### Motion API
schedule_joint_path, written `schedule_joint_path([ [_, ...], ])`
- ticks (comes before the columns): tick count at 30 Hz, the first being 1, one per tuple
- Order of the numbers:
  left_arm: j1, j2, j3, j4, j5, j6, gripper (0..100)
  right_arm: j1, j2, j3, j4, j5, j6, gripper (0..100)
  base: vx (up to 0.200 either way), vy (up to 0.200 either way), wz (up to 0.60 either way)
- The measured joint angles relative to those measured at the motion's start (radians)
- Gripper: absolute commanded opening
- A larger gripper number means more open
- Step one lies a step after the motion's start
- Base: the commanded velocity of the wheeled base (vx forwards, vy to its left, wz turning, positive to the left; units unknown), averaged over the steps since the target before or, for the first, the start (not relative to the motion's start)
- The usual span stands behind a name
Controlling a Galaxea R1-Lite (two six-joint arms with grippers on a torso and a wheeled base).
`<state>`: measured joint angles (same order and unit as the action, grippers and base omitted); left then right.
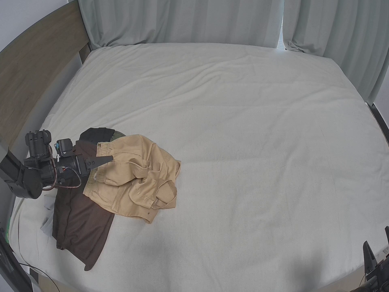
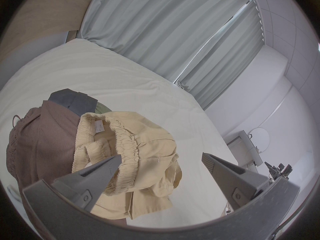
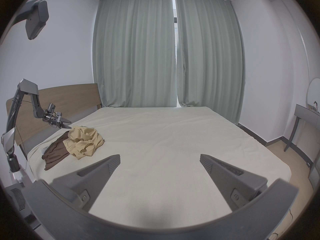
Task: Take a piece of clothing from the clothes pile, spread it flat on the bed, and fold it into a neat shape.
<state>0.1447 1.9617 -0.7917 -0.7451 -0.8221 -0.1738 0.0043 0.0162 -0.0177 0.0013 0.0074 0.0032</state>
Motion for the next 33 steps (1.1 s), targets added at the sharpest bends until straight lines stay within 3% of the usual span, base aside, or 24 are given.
schedule_joint_path([
  [19, 0.045, 0.056, -0.039, -0.037, 0.000, 0.000, 100, 0.000, 0.000, 0.000, 0.000, 0.000, 0.000, 100, 0.000, 0.000, 0.00],
  [33, -0.002, 0.132, -0.080, -0.053, -0.012, 0.001, 100, 0.000, 0.000, 0.000, 0.000, 0.000, 0.000, 100, 0.000, 0.000, 0.00],
])
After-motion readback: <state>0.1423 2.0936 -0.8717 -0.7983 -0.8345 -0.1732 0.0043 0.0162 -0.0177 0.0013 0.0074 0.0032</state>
